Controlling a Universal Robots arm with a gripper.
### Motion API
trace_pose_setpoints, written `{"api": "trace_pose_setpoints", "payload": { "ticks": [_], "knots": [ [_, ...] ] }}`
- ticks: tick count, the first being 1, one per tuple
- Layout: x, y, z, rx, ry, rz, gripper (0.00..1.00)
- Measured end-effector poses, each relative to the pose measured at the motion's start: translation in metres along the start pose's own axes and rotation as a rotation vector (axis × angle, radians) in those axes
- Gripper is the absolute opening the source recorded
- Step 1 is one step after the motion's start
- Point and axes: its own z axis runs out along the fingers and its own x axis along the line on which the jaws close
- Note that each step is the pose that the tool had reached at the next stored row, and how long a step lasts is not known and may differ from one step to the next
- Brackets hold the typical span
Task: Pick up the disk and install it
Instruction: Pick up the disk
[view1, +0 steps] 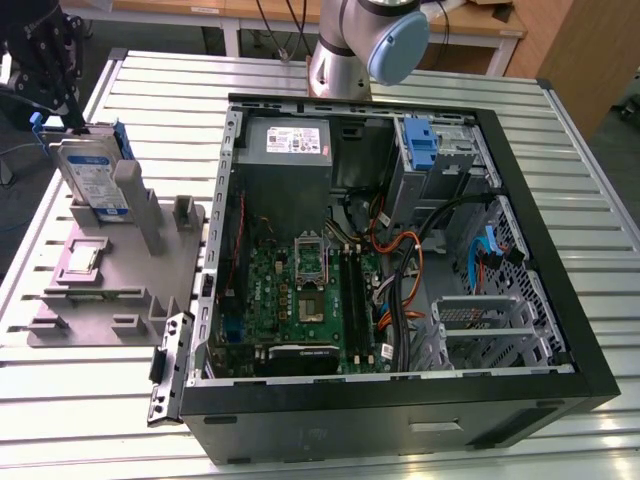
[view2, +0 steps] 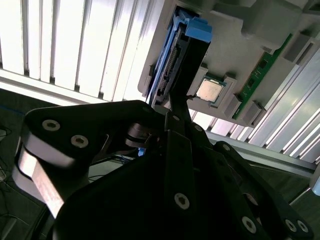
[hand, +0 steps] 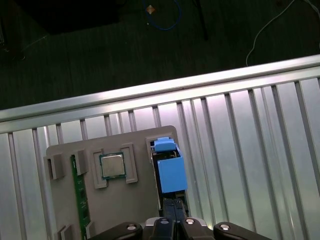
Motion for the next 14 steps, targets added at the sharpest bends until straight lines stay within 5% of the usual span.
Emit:
{"api": "trace_pose_setpoints", "payload": {
  "ticks": [14],
  "knots": [
    [0.0000,0.0000,-0.0009,-0.0001,0.0002,-0.004,0.11]
  ]
}}
